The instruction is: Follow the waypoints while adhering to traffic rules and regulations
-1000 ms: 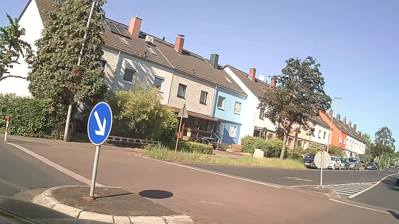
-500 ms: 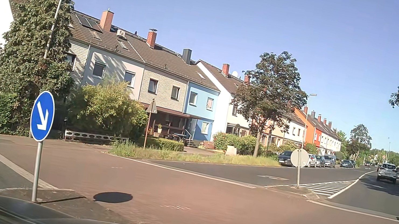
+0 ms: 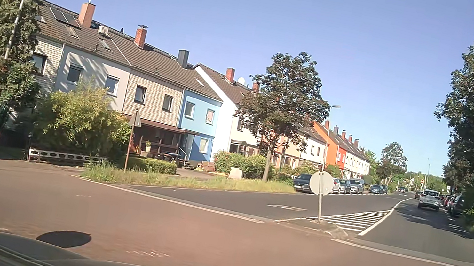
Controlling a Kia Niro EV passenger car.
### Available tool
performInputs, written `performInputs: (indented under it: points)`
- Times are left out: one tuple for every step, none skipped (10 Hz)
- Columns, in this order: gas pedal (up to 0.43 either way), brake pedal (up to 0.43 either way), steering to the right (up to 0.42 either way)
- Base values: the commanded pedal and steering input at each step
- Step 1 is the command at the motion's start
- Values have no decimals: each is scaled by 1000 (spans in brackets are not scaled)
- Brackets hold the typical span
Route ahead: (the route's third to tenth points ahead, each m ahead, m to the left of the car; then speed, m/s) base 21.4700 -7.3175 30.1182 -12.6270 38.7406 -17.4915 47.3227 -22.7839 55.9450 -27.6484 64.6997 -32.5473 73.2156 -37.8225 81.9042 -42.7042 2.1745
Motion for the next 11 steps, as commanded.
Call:
performInputs:
  points:
    - [150, 0, 454]
    - [177, 0, 453]
    - [197, 0, 453]
    - [197, 0, 453]
    - [197, 0, 452]
    - [197, 0, 444]
    - [197, 0, 433]
    - [197, 0, 431]
    - [197, 0, 433]
    - [197, 0, 426]
    - [197, 0, 406]
